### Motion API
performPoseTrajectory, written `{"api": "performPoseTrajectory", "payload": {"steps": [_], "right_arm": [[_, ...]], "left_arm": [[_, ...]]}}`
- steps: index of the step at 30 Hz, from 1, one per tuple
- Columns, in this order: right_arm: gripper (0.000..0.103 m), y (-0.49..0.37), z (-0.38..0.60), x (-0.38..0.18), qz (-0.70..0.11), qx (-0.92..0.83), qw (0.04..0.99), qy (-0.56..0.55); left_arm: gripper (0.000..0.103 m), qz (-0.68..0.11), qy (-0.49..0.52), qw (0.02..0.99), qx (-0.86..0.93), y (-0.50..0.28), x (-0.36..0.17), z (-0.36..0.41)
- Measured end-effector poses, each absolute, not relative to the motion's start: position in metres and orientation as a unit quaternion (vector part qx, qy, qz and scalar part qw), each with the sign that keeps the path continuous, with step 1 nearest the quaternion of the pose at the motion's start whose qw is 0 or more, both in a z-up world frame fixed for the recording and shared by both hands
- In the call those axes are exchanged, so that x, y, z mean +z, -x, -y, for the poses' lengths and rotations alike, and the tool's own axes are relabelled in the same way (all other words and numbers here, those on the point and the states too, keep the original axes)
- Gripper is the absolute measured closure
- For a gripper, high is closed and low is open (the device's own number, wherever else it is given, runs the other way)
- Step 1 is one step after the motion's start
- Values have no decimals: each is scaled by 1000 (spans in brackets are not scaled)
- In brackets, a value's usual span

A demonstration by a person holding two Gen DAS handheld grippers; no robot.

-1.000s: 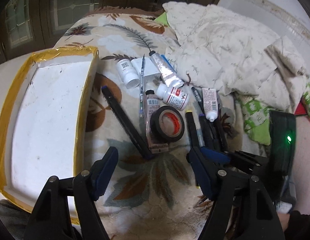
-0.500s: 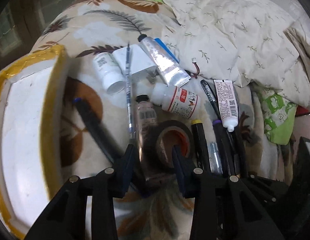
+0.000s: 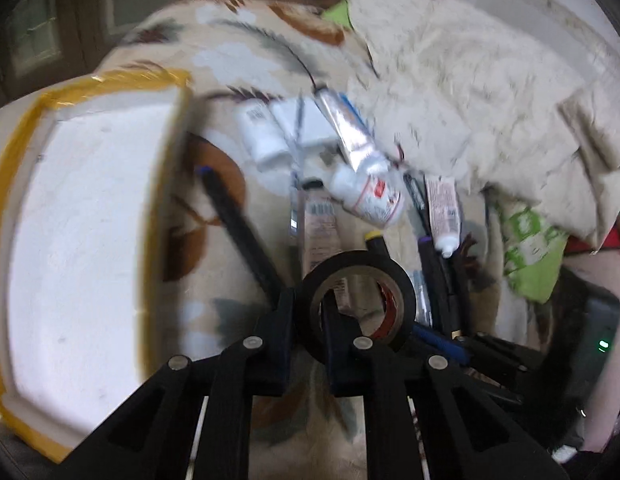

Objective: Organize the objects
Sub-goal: 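Carry tape roll and marker into the white tray and open both tools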

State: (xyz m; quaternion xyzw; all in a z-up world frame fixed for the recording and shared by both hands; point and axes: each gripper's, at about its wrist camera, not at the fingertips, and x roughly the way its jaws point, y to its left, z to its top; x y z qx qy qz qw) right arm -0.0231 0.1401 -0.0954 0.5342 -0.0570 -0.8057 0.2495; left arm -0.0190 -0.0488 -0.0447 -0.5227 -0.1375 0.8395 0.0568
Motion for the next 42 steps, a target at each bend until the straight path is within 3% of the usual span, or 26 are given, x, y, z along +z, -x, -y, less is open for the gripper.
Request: {"api": "performPoseTrajectory", "payload": {"steps": [6,12,15,24,37,42], "right_arm": [[88,15,-138,-71,80,-814,268,-510],[88,12,-80,-35,65,-806,333,-485],[88,17,-29,-28,49,-795,367,-480],[88,24,57,-52,3,-781,354,-515],[88,25,66,-78,-69,-784,287,-545],[88,29,51,-77,-51,-783,291,-547]], "left_arm": [[91,149,478,-9,866,-2,-5,113],[91,171,493,-75,850,-8,-21,182],[91,224,498,-71,835,-8,-28,204],[91,155,558,-89,811,16,-49,220],[90,135,611,-92,774,27,-77,216],[88,112,617,-85,774,28,-78,205]]}}
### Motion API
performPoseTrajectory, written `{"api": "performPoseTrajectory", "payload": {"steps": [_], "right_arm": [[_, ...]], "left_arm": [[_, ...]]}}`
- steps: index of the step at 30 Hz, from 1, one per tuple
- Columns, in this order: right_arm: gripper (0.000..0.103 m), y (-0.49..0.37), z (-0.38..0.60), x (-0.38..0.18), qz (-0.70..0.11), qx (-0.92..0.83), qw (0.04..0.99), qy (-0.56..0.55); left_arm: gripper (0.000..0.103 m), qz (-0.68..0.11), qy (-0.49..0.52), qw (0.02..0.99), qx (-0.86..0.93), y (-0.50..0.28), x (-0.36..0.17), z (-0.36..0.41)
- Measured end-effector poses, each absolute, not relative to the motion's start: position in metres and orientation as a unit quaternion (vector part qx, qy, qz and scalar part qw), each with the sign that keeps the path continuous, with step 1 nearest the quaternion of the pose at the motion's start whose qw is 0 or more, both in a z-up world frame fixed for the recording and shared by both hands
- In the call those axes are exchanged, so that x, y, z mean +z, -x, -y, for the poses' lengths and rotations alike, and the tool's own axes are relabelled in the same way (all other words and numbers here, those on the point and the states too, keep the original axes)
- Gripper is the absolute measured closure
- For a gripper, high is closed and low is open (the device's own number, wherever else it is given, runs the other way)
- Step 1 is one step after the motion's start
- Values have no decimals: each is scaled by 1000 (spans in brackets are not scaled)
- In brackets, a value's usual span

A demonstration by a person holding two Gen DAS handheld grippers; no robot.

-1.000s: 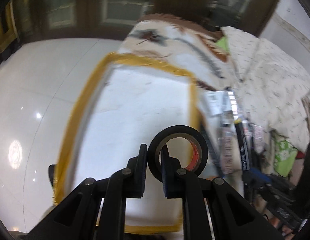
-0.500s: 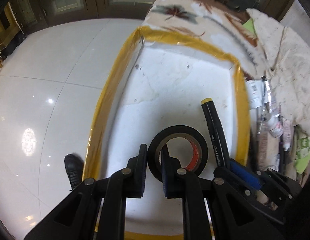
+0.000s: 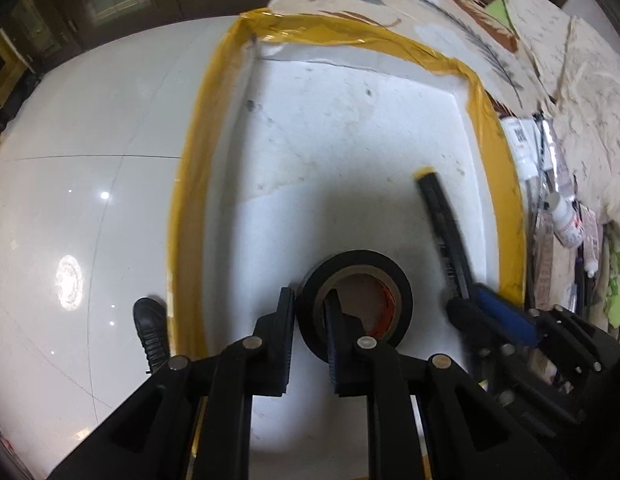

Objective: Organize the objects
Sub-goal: 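Carry tape roll and marker into the white tray and open both tools, then move both tools back over the pile of items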

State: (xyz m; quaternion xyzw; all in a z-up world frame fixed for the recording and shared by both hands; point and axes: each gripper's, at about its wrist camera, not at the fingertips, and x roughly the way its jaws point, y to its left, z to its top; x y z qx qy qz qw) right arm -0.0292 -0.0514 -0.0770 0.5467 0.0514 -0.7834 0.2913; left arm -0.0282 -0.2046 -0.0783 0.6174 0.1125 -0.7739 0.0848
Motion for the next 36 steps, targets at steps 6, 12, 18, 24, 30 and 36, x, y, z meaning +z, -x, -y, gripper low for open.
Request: {"api": "performPoseTrajectory", "payload": {"steps": [6,12,18,24,30,36], "right_arm": [[88,11,60,-80,-61,-773,319,-546],[83,16,56,-79,-32,-762,337,-552],[61,10,39,-61,-16,-763,368,-531],[61,-5,-23,-32,17,-783,395,-480],[57,-9,-123,-35,39,-825,302,-475],[57,-2,-190,-58,83,-827,241,-502]], "left_arm": [[88,-109,-624,89,-769,24,-80,203],[77,-129,-617,76,-773,16,-76,204],[76,-169,-512,52,-841,-11,-34,208],[24,-187,-364,82,-909,-37,12,178],[24,-196,-405,-39,-892,-12,-1,93],[26,-100,-465,-61,-878,-7,-36,29]]}}
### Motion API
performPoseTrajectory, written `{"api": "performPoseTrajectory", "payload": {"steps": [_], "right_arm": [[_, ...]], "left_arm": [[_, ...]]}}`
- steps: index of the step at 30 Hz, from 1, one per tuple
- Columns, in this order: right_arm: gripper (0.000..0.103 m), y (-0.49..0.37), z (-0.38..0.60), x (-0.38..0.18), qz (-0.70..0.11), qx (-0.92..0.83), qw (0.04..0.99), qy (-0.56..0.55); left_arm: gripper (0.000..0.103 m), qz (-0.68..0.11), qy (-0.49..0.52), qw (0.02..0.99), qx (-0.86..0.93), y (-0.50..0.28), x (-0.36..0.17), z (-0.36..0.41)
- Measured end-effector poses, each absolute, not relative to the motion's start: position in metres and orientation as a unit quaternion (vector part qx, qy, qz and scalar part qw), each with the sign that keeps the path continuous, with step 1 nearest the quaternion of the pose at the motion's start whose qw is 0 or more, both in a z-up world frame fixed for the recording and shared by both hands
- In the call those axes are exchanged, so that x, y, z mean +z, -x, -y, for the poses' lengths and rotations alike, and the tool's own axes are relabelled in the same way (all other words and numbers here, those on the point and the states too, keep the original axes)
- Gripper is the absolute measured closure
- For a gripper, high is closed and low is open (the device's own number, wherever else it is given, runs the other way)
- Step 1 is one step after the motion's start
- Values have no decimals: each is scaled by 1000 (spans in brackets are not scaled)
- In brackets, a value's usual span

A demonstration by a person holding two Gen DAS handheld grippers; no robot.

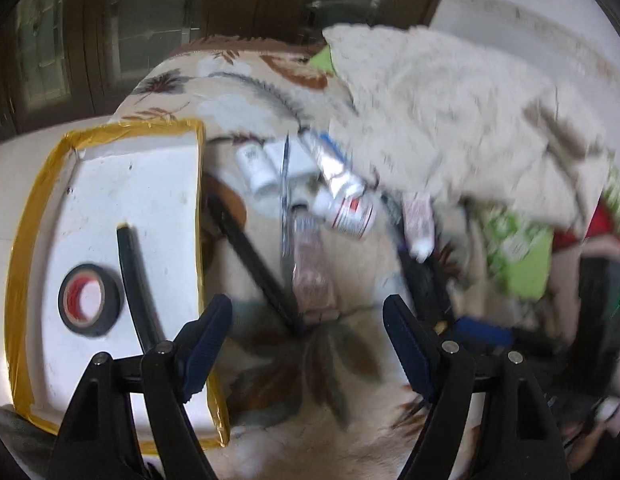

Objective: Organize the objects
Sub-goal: 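Move both tools back over the pile of items, then grasp a clear thin pen with the left tool while the right tool grasps a purple-capped marker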

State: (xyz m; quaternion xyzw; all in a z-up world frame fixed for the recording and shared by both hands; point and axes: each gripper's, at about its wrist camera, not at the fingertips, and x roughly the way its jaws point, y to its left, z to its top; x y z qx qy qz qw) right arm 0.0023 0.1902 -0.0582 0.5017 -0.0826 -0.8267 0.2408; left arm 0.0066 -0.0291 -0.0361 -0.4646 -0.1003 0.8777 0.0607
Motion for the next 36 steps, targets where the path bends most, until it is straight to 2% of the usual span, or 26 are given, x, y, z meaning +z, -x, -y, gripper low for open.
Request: {"api": "performPoseTrajectory", "payload": {"steps": [3,7,13,19,27,30,36], "right_arm": [[58,-3,-192,-63,88,-827,236,-502],[71,-3,-181,-70,67,-827,234,-507],[83,-1,-173,-77,39,-828,217,-515],[84,25,-170,-87,72,-818,186,-540],[86,32,-196,-90,152,-800,211,-540],[86,40,-190,-92,154,-795,221,-543],[87,54,-193,-89,164,-787,219,-552]], "left_arm": [[26,112,450,85,882,-16,-30,33],[26,102,458,79,880,-18,-35,30],[26,96,469,77,874,-20,-40,25],[26,98,476,72,871,-20,-43,26],[26,85,476,115,868,-23,-41,11],[26,73,489,142,858,-24,-45,-1],[29,8,535,207,819,-23,-60,-42]]}}
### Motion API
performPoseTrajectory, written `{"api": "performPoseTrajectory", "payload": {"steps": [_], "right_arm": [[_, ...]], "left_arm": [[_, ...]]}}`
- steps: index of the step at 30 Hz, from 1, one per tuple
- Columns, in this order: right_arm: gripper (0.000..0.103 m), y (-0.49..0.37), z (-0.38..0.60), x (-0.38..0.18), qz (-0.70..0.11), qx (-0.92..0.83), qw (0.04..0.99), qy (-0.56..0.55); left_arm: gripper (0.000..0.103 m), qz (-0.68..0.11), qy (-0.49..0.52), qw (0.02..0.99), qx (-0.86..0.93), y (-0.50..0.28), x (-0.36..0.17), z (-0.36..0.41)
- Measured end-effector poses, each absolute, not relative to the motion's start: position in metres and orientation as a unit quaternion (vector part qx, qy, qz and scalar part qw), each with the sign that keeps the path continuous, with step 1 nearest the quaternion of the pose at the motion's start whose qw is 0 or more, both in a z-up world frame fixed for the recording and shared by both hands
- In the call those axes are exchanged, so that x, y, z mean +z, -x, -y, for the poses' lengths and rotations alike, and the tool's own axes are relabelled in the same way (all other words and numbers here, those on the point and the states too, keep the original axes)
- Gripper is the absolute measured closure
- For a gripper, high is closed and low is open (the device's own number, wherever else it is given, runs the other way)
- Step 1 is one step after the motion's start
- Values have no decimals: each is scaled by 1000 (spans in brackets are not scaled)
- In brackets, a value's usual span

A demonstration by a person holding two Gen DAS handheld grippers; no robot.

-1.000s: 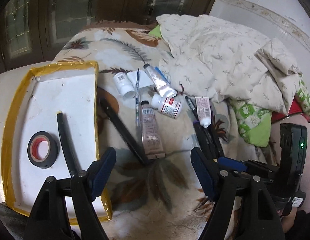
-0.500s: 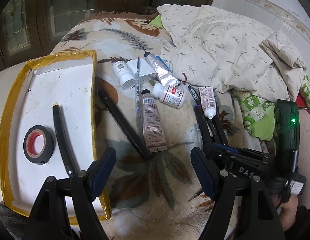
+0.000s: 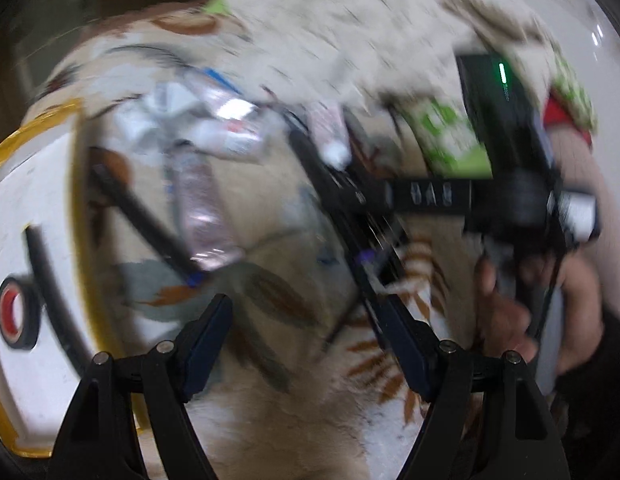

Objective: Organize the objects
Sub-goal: 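Grasp a clear thin pen with the left tool while the right tool grasps a purple-capped marker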

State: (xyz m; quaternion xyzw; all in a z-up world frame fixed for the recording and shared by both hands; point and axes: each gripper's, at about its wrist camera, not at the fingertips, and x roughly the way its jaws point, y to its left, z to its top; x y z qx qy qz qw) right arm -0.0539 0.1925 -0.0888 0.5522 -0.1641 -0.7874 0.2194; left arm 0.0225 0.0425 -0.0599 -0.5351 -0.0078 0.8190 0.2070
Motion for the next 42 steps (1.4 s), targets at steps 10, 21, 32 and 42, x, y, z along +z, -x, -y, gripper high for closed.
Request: {"api": "performPoseTrajectory", "payload": {"steps": [10,21,32,42], "right_arm": [[87,53,-209,-89,194,-775,234,-555],[87,57,-208,-89,183,-774,239,-557],[89,67,-192,-95,151,-766,236,-579],[89,53,-175,-86,103,-778,216,-581]], "left_arm": [[56,-58,580,244,775,-5,-96,-93],[94,-1,576,262,774,-17,-88,-75],[100,43,595,212,774,-30,-73,-36],[100,152,563,192,789,-31,-56,13]]}}
